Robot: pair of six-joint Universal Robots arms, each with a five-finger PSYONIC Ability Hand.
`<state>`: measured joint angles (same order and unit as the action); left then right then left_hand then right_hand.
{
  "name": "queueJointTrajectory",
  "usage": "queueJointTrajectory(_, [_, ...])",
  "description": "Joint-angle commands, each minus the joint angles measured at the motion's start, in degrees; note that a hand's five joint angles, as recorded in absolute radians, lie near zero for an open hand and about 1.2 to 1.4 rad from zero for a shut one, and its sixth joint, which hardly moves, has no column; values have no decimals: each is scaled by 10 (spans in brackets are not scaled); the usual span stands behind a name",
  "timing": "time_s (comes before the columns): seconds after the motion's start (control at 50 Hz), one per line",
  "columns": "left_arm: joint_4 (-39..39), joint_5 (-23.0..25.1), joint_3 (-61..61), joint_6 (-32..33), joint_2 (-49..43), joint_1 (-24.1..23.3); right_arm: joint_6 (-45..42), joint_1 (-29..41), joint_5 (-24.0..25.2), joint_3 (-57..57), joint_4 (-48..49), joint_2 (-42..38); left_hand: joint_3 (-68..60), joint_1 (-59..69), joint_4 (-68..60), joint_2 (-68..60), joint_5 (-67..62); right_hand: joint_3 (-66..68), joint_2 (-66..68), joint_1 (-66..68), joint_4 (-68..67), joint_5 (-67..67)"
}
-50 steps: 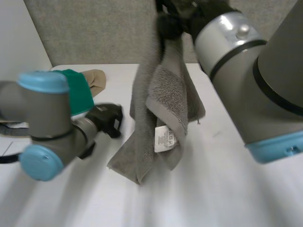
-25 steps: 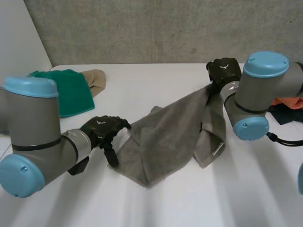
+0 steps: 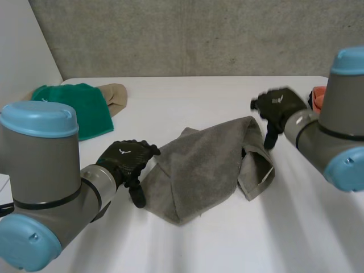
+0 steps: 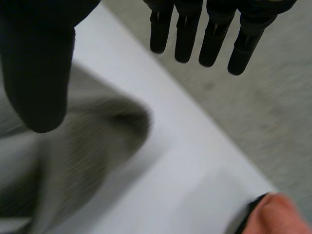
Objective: Fold the laundry.
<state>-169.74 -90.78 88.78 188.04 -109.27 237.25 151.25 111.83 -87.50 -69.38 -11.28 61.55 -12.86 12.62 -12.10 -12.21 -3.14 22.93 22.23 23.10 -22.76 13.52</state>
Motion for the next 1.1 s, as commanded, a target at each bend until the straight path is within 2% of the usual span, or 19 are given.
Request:
queueJointTrajectory(0.02, [-2,-4,0,0,11,-20,15,-7,19,-69,30,-21,26,-24,19,20,29,71,78,69,-73,65])
queueJointTrajectory(0.2, [-9,-5,-4,0,-1,-38,72,-7,-2,-65,169,-102,29,-26,21,22,31,74,81,73,-76,68])
queueJointTrajectory(0.24, [-14,-5,-5,0,-10,-41,79,-5,-13,-55,193,-121,29,-26,21,22,31,161,168,159,-163,155])
queueJointTrajectory(0.26, [-16,-6,-7,0,-13,-42,82,-4,-16,-53,199,-124,29,-26,21,22,31,267,274,265,-268,261])
queueJointTrajectory(0.3, [-18,-5,-11,0,-23,-42,85,-2,-26,-49,214,-125,29,-26,21,22,31,569,576,567,-571,563])
queueJointTrajectory(0.36, [-19,-4,-17,0,-33,-43,87,0,-29,-54,219,-115,29,-26,21,22,31,571,578,569,-572,565])
queueJointTrajectory(0.44, [-20,-3,-33,-3,-60,-47,92,15,-17,-79,228,-53,29,-26,21,22,31,571,578,569,-572,565])
queueJointTrajectory(0.56, [-16,-15,-100,-3,-130,-64,100,37,21,-100,209,96,29,-26,21,22,31,571,578,569,-572,565])
queueJointTrajectory(0.66, [-7,-61,-176,0,-189,-88,151,31,55,-94,160,205,29,-26,21,22,31,571,578,569,-572,565])
queueJointTrajectory(0.78, [8,-106,-250,-1,-234,-111,236,7,109,-69,98,277,29,-26,21,22,31,571,578,569,-572,565])
queueJointTrajectory(0.92, [46,-90,-317,-6,-278,-141,314,-30,148,-52,74,308,29,-26,21,22,31,571,578,569,-572,565])
queueJointTrajectory(0.94, [50,-87,-323,-7,-284,-144,317,-34,150,-52,74,309,12,-9,4,5,15,571,578,569,-572,565])
queueJointTrajectory(0.96, [57,-87,-332,-7,-294,-148,322,-42,152,-50,74,308,-102,104,-109,-108,-99,571,578,569,-572,565])
queueJointTrajectory(0.98, [61,-87,-337,-7,-299,-150,323,-45,151,-49,74,307,-158,160,-166,-164,-155,571,578,569,-572,565])
queueJointTrajectory(1.04, [66,-104,-350,-6,-312,-152,322,-59,153,-48,74,304,-587,590,-595,-594,-585,571,578,569,-572,565])
queueJointTrajectory(1.06, [65,-126,-353,-7,-312,-151,321,-66,153,-47,74,299,-671,673,-678,-677,-668,571,578,569,-572,565])
queueJointTrajectory(1.1, [64,-159,-353,-8,-305,-144,317,-74,153,-47,76,292,-671,674,-679,-678,-669,571,578,569,-572,565])
